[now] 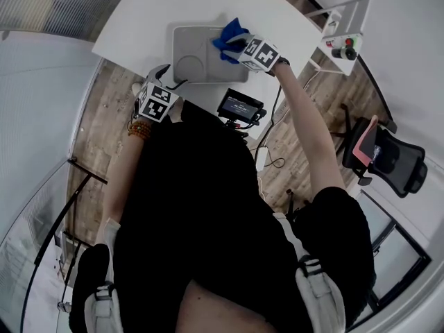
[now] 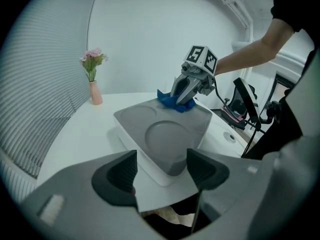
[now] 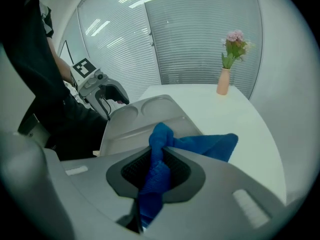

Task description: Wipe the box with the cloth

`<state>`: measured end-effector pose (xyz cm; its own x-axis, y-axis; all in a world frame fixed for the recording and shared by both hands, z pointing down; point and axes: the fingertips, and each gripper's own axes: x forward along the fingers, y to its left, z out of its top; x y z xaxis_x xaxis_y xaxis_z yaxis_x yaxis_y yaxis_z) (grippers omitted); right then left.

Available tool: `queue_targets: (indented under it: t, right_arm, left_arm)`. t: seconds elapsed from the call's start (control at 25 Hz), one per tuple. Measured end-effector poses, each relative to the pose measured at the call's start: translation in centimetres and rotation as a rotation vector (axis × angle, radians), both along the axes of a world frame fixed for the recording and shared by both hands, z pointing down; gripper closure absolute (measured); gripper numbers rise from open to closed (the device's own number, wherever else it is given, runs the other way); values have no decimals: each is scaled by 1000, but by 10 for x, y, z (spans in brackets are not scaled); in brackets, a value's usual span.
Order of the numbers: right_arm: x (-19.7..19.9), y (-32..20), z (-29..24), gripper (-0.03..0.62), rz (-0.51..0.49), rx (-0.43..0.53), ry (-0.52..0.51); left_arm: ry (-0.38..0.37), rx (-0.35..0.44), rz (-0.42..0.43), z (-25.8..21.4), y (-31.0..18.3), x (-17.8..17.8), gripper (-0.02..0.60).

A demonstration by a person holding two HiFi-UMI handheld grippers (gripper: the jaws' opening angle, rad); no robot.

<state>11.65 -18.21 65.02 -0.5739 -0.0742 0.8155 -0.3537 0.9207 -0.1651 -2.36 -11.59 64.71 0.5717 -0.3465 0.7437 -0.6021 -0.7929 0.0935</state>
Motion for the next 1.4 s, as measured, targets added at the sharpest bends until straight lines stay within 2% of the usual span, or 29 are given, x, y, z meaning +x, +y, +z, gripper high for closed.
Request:
queue_targets:
  t: [0.16,0.36,0.72,0.96,1.4]
  right_arm:
    - [-3,15,1,519,-42,-66,-2]
    - [-6,36,1,519,-82,-97,-3]
    - [-14,69,1,520,-125,-173,-6]
    - [-18,94,-1,523,-148,-262,-11]
    - [-24,110,0,522,-184,-387,-20]
  left_arm:
    - [6,0,-14,0,0,-1,258]
    - [7,1,-23,0,1,-3,259]
    - [6,-7,-37,-3,0,-7,259]
    - [-3,6,-31,-4,-2,-6,266]
    - [-17,16,-29,-2,-3,-8,270]
